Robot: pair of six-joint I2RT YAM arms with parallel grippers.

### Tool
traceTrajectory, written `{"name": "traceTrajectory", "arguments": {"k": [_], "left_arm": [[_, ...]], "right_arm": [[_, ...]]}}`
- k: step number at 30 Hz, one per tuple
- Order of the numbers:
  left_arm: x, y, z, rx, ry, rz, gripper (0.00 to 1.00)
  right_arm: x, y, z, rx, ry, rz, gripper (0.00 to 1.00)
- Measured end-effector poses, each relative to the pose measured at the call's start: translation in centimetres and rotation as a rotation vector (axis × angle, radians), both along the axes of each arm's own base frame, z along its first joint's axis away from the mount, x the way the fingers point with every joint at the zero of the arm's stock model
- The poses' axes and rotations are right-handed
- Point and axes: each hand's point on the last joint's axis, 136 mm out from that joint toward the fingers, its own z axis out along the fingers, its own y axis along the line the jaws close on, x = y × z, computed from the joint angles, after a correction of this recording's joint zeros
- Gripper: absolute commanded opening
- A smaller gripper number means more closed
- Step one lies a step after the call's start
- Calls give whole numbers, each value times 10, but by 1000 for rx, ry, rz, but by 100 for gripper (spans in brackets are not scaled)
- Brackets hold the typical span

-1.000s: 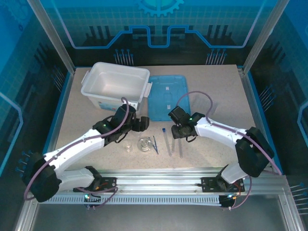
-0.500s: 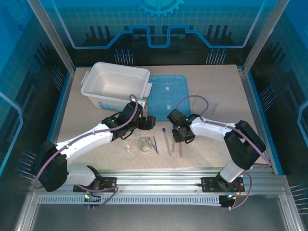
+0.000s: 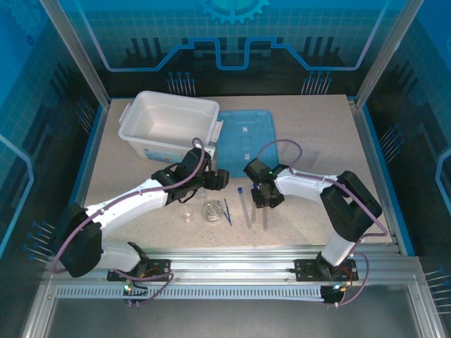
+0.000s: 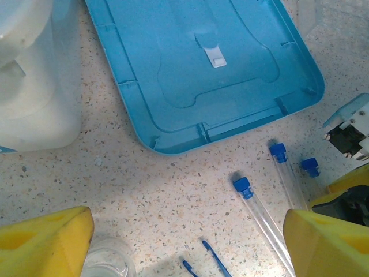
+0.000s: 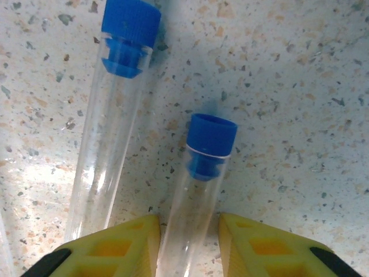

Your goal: Organize the chemistry lab equipment

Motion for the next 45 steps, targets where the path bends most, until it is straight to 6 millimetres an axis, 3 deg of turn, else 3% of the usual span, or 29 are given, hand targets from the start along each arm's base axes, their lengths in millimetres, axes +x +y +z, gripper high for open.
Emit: {"name": "traceTrajectory", "arguments": {"k": [7, 10, 21, 26, 29, 33, 37, 45], "left_arm": [[0, -1, -5, 9, 10, -3, 87], [2, -3, -4, 6, 13, -8, 86], [12, -23, 18, -54, -7, -49, 84], [15, -37, 21, -99, -2, -87, 82], [14, -49, 19, -139, 17, -127, 80], [10, -69, 26, -233, 29, -195, 68], [7, -92, 37, -337, 32, -267, 67], [-7, -130, 42, -428, 62, -385, 70]], "right_arm": [[0, 1, -1, 32, 21, -14, 22], [1, 1, -1, 45, 28, -23, 13], [10, -10, 7, 67, 10, -68, 7], [29, -25, 43, 120, -84, -127, 7], [49, -35, 79, 199, -172, -186, 7], [75, -49, 129, 318, -304, -268, 7], [88, -38, 164, 428, -385, -283, 7], [101, -18, 193, 581, -420, -307, 8]]}}
